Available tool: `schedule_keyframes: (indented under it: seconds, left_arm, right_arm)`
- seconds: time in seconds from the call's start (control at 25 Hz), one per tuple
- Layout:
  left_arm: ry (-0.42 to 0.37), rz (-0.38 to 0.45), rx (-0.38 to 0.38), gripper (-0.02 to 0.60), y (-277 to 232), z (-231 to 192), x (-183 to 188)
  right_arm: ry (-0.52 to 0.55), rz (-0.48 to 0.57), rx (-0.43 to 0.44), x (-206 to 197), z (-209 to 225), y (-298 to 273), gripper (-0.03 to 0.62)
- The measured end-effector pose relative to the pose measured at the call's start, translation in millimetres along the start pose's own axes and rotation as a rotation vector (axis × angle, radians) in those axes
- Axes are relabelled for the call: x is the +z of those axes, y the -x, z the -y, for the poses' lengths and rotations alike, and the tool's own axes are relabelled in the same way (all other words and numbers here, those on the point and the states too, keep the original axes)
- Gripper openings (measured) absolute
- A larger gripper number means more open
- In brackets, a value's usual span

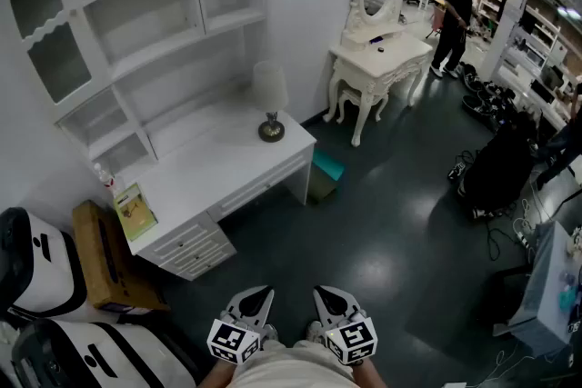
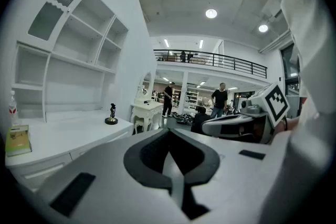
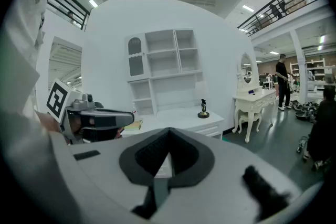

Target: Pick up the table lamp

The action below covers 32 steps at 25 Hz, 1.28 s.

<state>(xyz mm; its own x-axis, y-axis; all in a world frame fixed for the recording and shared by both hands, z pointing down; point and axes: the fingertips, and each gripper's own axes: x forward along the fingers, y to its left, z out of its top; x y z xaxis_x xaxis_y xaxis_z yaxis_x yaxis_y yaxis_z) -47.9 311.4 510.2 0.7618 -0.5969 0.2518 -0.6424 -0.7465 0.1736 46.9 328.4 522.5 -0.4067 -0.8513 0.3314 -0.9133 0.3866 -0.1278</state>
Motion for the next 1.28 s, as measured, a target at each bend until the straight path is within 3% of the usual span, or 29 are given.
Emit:
schedule_keyframes:
  seconds: [0.56,0.72,1.28]
  left_arm:
    - [0.021,-0.005,0.047,0.009,-4,13,-2]
    - [0.022,-0.014,0.074,0.009,-11,20,-3]
    - [0.070,-0.084,0.183,0.009,-47,16,-11]
  right_arm:
    - [-0.040,0.029,0.006,0,21,14,0.011]
    - [0.036,0.053,0.005,6,28,18,0.011]
    - [0.011,-0.037,0.106,-12,64,-15,0.011]
